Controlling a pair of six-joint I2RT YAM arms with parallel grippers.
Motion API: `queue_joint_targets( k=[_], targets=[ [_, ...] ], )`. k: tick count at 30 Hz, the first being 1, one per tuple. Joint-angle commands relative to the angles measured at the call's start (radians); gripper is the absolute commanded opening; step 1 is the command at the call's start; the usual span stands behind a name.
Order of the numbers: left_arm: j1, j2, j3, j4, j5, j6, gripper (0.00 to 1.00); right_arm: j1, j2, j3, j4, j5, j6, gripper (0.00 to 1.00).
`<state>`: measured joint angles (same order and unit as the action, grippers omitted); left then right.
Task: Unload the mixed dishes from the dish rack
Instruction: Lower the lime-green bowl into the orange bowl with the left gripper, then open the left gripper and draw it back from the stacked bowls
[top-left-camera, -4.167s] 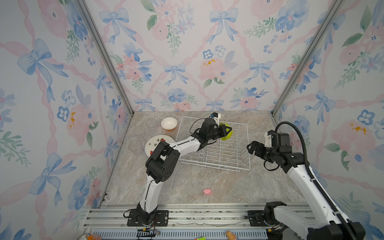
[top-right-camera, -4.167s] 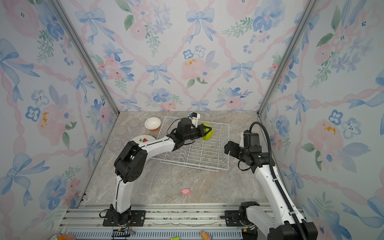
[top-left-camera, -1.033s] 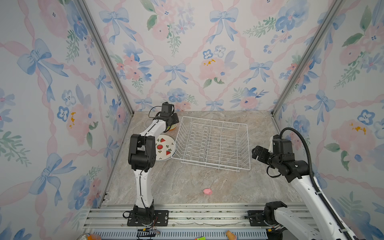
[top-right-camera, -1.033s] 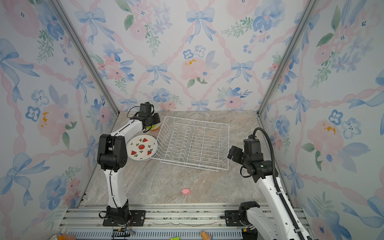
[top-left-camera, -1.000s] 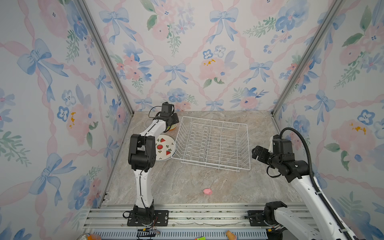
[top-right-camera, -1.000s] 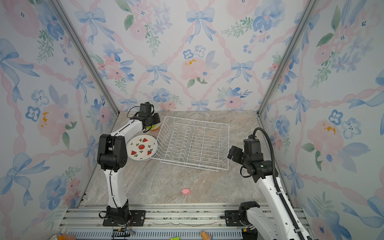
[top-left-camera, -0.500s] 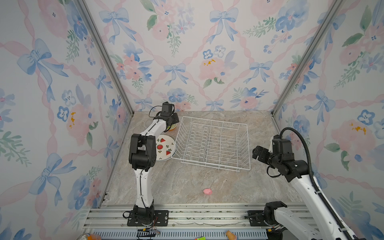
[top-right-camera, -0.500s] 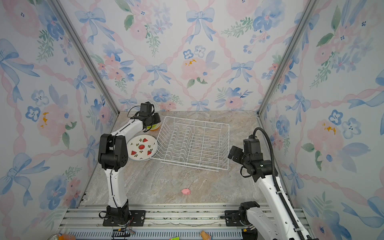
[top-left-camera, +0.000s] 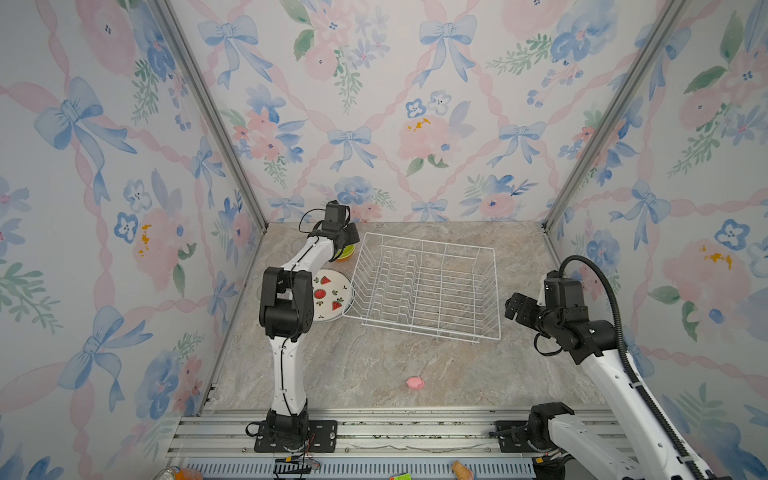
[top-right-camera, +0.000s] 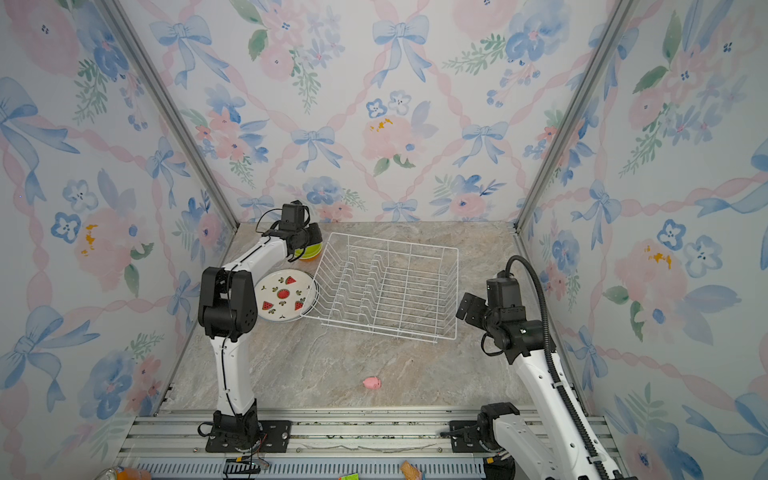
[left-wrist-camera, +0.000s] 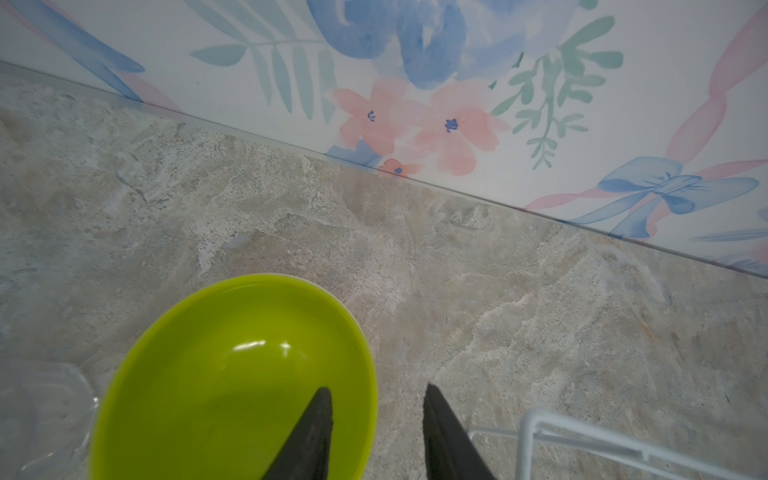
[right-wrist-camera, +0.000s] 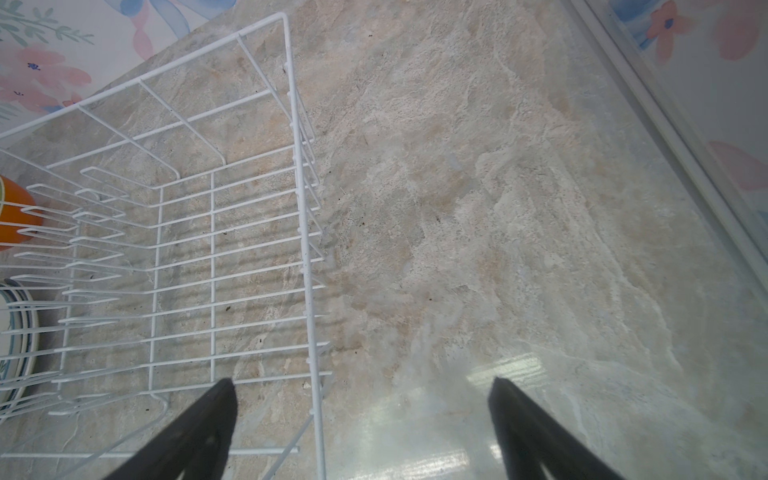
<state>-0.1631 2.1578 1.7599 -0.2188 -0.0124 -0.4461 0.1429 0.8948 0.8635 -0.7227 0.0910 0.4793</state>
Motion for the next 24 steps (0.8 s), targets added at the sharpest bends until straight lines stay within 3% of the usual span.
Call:
queue_joint_targets(
  k=[1,7,11,16,24],
  targets=[
    [-0.003,-0.022,0.017,-0.011,-0.017,0.015,0.53,-0.008,-0.002,-0.006,-0.007,0.014,-0.016,0.97],
    [-0.005,-0.133,-0.047,-0.010,-0.083,0.026,0.81,-0.008,-0.014,-0.007,0.084,0.006,-0.030,0.97],
    [-0.005,-0.235,-0.132,0.008,-0.150,0.017,0.96,-0.006,-0.065,-0.053,0.226,0.122,-0.037,0.97],
    [-0.006,-0.393,-0.340,0.145,-0.174,0.031,0.98,-0.003,-0.137,-0.186,0.470,0.272,-0.079,0.97],
    [-0.001,-0.721,-0.858,0.573,-0.326,0.076,0.98,-0.006,-0.115,-0.353,0.732,0.443,-0.164,0.97]
  ],
)
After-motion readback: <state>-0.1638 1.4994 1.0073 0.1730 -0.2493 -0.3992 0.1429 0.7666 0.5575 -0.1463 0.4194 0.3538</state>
